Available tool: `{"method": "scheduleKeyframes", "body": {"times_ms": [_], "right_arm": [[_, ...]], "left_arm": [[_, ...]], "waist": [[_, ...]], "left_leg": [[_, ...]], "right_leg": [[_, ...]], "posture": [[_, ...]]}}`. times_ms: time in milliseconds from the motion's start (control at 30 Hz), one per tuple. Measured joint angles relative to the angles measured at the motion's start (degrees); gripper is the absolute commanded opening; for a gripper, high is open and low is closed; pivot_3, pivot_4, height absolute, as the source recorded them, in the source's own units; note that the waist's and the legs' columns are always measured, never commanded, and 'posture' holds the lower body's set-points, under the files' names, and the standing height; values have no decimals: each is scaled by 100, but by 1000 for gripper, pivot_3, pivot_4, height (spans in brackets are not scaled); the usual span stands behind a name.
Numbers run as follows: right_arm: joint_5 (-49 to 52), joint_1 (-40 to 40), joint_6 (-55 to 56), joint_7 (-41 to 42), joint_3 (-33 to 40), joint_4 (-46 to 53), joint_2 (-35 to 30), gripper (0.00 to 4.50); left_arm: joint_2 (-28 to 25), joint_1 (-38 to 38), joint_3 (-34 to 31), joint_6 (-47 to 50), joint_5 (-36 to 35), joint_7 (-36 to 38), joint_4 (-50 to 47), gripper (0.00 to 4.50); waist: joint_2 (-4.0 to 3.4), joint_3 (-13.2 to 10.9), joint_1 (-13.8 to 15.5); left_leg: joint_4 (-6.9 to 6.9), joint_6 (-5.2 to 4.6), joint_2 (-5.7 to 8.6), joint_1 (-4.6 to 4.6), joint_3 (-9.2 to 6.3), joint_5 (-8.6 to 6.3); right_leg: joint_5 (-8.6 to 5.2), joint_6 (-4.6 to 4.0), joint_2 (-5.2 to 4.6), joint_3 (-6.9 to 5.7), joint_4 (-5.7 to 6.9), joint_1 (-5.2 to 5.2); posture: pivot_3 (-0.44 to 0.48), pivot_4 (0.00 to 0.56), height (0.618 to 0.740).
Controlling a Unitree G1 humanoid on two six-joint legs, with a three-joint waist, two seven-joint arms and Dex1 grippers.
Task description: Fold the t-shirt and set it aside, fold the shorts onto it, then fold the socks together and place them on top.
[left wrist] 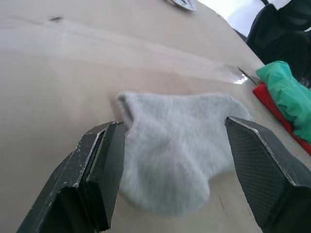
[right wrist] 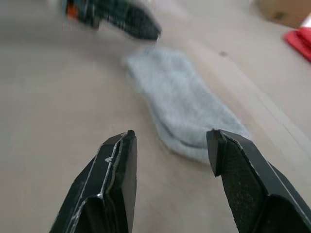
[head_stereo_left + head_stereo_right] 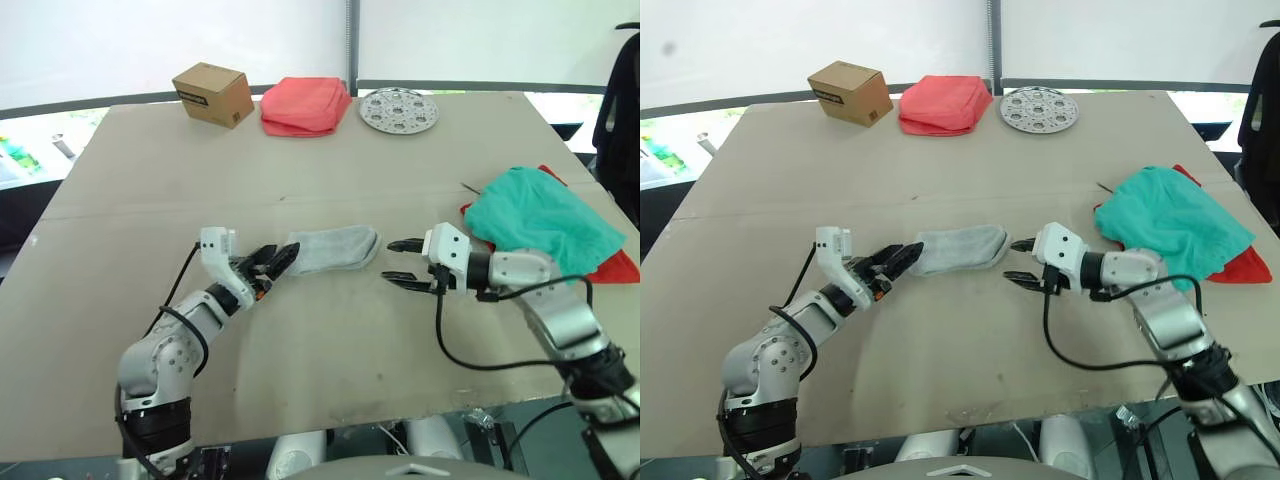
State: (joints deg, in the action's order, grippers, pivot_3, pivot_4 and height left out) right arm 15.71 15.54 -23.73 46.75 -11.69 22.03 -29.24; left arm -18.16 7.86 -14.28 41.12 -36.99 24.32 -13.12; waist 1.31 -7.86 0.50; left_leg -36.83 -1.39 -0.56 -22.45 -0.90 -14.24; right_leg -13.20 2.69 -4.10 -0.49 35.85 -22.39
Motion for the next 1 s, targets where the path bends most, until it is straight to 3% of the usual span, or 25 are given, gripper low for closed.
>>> {"method": "scheduleKeyframes", "body": {"times_ms": [100, 400, 500, 633, 867, 1000], "right_arm": [[267, -588, -743, -714, 157, 881, 301, 2447], [365, -1035, -857, -851, 491, 1212, -39, 2447], [386, -1179, -755, -834, 637, 1290, -162, 2447], [368, -1392, -700, -878, 628, 1307, -153, 2447], [325, -1522, -712, -1049, 585, 1540, -113, 2447], [278, -1549, -704, -1078, 584, 1540, -126, 2511]], "left_arm": [[-116, 110, 387, -356, 620, -52, 441, 3537], [-285, 777, 657, -740, 1192, 97, 1303, 3537], [-441, 841, 1081, -1022, 1618, 293, 1445, 3537], [-807, 705, 1463, -1370, 2054, 628, 1371, 3537], [-831, 322, 1451, -1141, 1935, 898, 858, 3537], [-845, 366, 1387, -928, 1933, 891, 854, 1868]], "waist": [[1, -1, 25], [3, 4, 29], [-4, 13, 58], [-5, 13, 38], [-9, 16, 32], [-12, 17, 30]], "left_leg": [[-5, -1, 16, -4, 3, 0], [-15, -3, 21, 0, -3, 0], [-15, -3, 24, 12, -7, 0], [-14, -3, 16, 25, -3, 0], [6, -3, 5, 39, -3, -1], [7, -4, 6, 49, 0, -1]], "right_leg": [[-2, -1, 5, 2, 0, -2], [-2, 6, 9, -3, -1, 7], [-5, 4, 9, -7, -3, 26], [-7, 3, 6, -1, -6, 37], [-11, 9, 5, 0, -8, 40], [-16, 16, 5, 1, -10, 53]], "posture": [[0, 150, 740], [0, 150, 740], [0, 150, 740], [0, 150, 740], [0, 150, 740], [0, 150, 740]]}}
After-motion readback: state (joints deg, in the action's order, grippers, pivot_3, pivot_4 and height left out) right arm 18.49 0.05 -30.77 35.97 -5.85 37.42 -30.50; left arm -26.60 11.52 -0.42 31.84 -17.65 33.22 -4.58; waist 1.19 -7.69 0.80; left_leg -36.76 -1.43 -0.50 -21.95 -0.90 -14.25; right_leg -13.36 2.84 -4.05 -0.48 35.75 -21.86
